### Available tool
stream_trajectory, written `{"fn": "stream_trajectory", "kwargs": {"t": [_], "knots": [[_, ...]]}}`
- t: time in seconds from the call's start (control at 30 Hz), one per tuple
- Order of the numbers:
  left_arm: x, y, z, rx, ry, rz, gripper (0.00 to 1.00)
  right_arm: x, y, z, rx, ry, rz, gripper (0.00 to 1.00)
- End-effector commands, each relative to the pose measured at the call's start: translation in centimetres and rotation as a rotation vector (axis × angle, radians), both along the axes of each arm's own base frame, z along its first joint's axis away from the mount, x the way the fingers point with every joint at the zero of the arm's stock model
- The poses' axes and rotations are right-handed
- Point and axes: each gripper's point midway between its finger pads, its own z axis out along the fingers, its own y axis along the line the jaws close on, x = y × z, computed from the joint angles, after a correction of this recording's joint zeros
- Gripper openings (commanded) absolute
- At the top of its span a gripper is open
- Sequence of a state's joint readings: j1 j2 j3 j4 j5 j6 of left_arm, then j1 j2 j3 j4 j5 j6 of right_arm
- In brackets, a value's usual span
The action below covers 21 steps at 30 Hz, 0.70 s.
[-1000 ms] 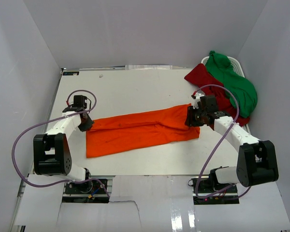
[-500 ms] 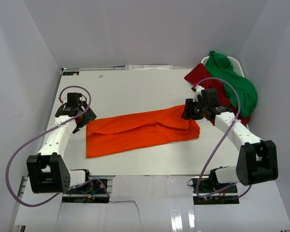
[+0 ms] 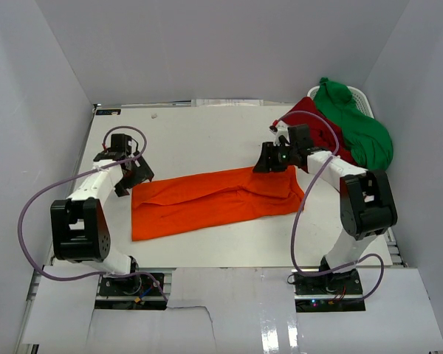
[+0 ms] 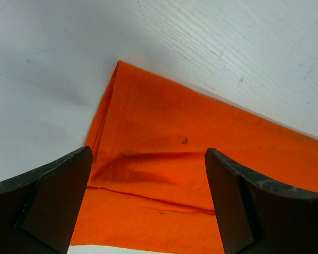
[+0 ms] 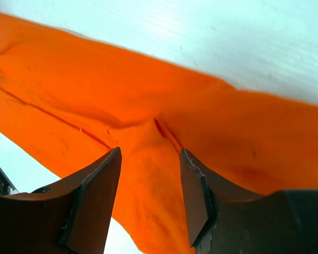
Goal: Fold and stack the t-shirts
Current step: Fold the other side of the tshirt into a rectangle
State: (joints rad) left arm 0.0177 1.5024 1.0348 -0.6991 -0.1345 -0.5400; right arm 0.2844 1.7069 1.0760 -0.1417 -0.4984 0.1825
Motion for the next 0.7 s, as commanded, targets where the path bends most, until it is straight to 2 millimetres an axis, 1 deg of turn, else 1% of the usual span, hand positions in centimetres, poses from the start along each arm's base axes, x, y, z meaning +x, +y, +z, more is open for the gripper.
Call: {"fn": "stream_trajectory", "kwargs": {"t": [0.0, 0.03, 0.1, 0.13, 0.23, 0.3, 0.4, 0.47, 0.53, 0.63, 0.67], "knots": [[1.4, -0.5, 0.6, -0.019, -0.037, -0.026, 0.98, 2.2, 2.1, 2.2, 0.094, -0.073, 0.066, 0.53], [1.6, -0.6, 0.4, -0.026, -0.033, -0.023, 0.97, 2.4, 2.4, 2.1, 0.106, -0.068, 0.072, 0.53], [2.1, -0.6, 0.5, -0.03, -0.039, -0.021, 0.97, 2.7, 2.8, 1.5, 0.121, -0.062, 0.077, 0.52], [2.2, -0.7, 0.1, -0.033, -0.029, -0.019, 0.97, 2.8, 3.0, 1.1, 0.128, -0.053, 0.083, 0.52], [2.7, -0.7, -0.1, -0.037, -0.024, -0.021, 0.97, 3.1, 3.4, 0.3, 0.141, -0.045, 0.092, 0.52], [2.9, -0.6, -0.1, -0.031, -0.022, -0.022, 0.97, 2.9, 3.6, -0.5, 0.147, -0.019, 0.101, 0.51], [3.1, -0.4, -0.1, -0.021, -0.021, -0.023, 0.96, 2.1, 4.1, -1.4, 0.16, 0.022, 0.123, 0.49], [3.1, -0.3, 0.0, -0.012, -0.022, -0.022, 0.96, 1.5, 4.4, -1.4, 0.162, 0.027, 0.137, 0.47], [3.0, -0.2, -0.1, -0.01, -0.019, -0.021, 0.96, 0.7, 4.6, -1.8, 0.156, 0.042, 0.147, 0.47], [2.9, -0.1, -0.2, -0.006, -0.018, -0.016, 0.96, 0.0, 5.1, -1.7, 0.149, 0.035, 0.171, 0.47], [2.9, -0.2, -0.2, -0.007, -0.018, -0.016, 0.96, -0.6, 5.1, -1.9, 0.142, 0.06, 0.176, 0.41]]}}
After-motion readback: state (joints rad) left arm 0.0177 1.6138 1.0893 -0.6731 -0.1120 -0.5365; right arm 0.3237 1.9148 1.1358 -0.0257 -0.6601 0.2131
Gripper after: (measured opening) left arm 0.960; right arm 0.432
